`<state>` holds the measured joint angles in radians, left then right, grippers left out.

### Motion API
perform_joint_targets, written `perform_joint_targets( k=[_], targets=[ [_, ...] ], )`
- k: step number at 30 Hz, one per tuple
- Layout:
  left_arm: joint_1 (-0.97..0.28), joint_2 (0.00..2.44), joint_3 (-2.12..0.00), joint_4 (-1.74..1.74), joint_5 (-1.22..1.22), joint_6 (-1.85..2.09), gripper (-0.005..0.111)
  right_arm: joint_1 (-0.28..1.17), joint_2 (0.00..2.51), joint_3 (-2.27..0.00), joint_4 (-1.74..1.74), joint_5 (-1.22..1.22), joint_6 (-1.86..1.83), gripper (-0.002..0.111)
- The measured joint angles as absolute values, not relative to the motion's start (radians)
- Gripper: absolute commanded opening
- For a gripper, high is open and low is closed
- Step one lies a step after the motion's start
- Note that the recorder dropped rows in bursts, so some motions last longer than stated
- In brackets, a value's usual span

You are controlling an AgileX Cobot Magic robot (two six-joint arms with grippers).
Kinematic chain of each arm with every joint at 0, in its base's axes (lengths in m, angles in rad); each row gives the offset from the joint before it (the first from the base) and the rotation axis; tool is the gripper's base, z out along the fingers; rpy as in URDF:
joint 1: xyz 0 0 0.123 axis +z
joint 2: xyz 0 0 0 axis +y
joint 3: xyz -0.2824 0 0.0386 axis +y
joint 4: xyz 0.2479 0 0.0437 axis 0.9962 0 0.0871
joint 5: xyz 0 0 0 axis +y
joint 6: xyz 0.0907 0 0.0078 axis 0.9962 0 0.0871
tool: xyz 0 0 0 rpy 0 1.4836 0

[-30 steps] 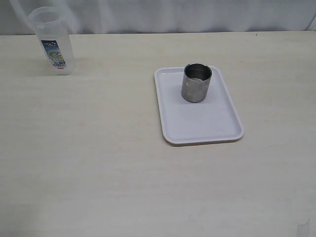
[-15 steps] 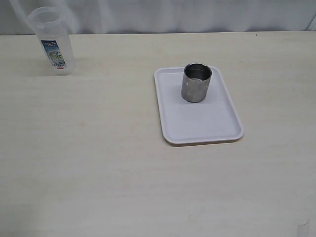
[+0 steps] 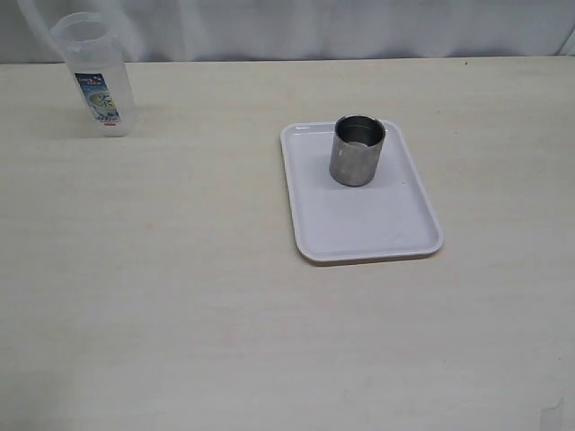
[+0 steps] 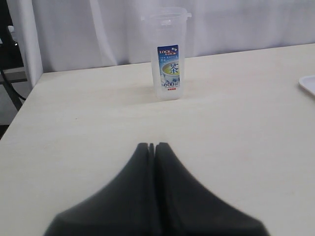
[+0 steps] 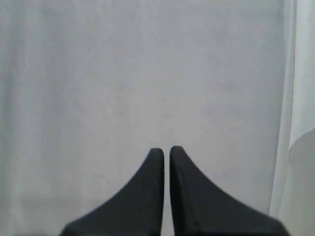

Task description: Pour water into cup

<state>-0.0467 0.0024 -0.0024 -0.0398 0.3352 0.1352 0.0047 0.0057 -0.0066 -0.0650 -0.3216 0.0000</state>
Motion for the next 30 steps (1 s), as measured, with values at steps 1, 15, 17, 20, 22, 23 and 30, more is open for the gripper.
perform_joint_targets(
  k=[1, 15, 17, 20, 22, 23, 30],
  targets=[
    [-0.047, 0.002, -0.002, -0.04, 0.335, 0.135, 0.0, 0.005, 0.006, -0.007, -0.061, -0.291, -0.008, 0.004],
    [-0.047, 0.002, -0.002, -0.04, 0.335, 0.135, 0.0, 0.005, 0.004, -0.003, -0.046, 0.259, -0.034, 0.004],
    [-0.047, 0.002, -0.002, -0.04, 0.335, 0.135, 0.0, 0.005, 0.004, -0.003, -0.046, 0.293, -0.034, 0.004],
    [-0.047, 0.002, -0.002, -0.04, 0.336, 0.135, 0.0, 0.005, 0.004, -0.003, -0.046, 0.316, -0.026, 0.004],
    [-0.047, 0.002, -0.002, -0.04, 0.336, 0.135, 0.0, 0.005, 0.004, -0.003, -0.046, 0.323, -0.019, 0.004],
    [-0.047, 0.002, -0.002, -0.04, 0.336, 0.135, 0.0, 0.005, 0.004, -0.003, -0.046, 0.323, -0.017, 0.004],
    [-0.047, 0.002, -0.002, -0.04, 0.336, 0.135, 0.0, 0.005, 0.004, -0.003, -0.046, 0.326, -0.01, 0.004]
  ],
)
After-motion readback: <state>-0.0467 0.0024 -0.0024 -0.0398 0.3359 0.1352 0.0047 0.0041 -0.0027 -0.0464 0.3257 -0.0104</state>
